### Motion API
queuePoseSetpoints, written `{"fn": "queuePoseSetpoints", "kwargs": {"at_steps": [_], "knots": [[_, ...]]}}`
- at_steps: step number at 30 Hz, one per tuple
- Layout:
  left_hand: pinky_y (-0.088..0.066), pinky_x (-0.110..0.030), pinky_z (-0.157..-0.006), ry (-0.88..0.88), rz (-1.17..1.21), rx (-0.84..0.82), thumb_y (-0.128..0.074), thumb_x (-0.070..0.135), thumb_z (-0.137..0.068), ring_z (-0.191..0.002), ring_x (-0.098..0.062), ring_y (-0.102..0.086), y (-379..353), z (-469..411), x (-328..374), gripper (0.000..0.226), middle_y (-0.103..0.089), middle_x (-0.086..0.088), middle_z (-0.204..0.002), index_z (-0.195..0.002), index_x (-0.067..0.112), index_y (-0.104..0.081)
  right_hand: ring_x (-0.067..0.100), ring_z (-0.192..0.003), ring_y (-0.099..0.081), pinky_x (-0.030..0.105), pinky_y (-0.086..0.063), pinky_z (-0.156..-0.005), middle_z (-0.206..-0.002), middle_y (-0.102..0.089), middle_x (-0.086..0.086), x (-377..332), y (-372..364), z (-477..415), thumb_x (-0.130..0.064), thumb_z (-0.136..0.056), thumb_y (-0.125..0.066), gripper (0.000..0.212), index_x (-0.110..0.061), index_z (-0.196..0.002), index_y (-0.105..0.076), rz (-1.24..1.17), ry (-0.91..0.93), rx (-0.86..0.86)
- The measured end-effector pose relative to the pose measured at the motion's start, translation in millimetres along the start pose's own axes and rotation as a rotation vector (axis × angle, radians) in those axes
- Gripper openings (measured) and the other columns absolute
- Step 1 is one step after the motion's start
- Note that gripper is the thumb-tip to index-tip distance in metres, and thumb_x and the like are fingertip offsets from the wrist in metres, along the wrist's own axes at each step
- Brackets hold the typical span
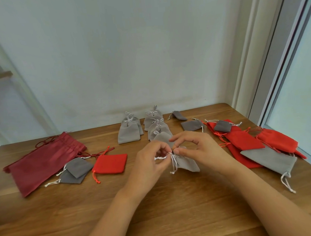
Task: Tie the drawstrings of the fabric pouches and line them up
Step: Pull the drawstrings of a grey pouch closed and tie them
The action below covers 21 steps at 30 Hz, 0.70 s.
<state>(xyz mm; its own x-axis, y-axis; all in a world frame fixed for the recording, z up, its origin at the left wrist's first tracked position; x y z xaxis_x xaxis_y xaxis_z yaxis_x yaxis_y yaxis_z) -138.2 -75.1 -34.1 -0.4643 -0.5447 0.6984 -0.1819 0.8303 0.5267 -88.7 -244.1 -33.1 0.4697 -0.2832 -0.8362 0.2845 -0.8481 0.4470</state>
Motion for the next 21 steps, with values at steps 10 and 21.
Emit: {"fn": "queuePoseSetpoints", "kwargs": {"at_steps": [10,21], "knots": [[-0.043,-0.008,-0.077,-0.127,-0.158,-0.018,-0.067,0.013,-0.086,-0.090,0.000,-0.056,-2.7,0.9,1.8,0.019,-0.057,0.015,-0.091,-0.091,0.029,-0.059,0.023,-0.095,-0.068,0.036,-0.052,-0.091,-0.093,-0.074,0.009,1.8,-0.8,0.9,-0.022,-0.079,-0.072,0.019,-0.011,-0.093,-0.078,-0.268,-0.151,-0.111],[-0.046,-0.012,-0.075,-0.238,-0.247,0.084,-0.057,0.030,-0.089,-0.086,-0.001,-0.059,-1.6,-1.0,-4.6,0.021,-0.066,0.008,-0.092,-0.098,0.015,-0.070,0.014,-0.078,-0.067,0.027,-0.053,-0.077,-0.081,-0.075,0.004,-2.7,-1.7,1.3,-0.009,-0.078,-0.077,0.008,-0.017,-0.080,-0.079,-0.215,-0.164,-0.004]]}}
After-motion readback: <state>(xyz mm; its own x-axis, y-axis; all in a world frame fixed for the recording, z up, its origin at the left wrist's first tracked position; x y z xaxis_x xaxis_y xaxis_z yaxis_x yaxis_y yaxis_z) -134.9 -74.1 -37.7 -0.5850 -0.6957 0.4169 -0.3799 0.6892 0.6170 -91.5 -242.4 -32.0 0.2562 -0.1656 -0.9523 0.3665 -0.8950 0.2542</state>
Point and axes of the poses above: each hand's wrist, its own z-axis away from the middle knuckle, its own y-axis out of the back of the hand, x = y × z, the point moved 2 cm from there along -z, towards the middle knuckle
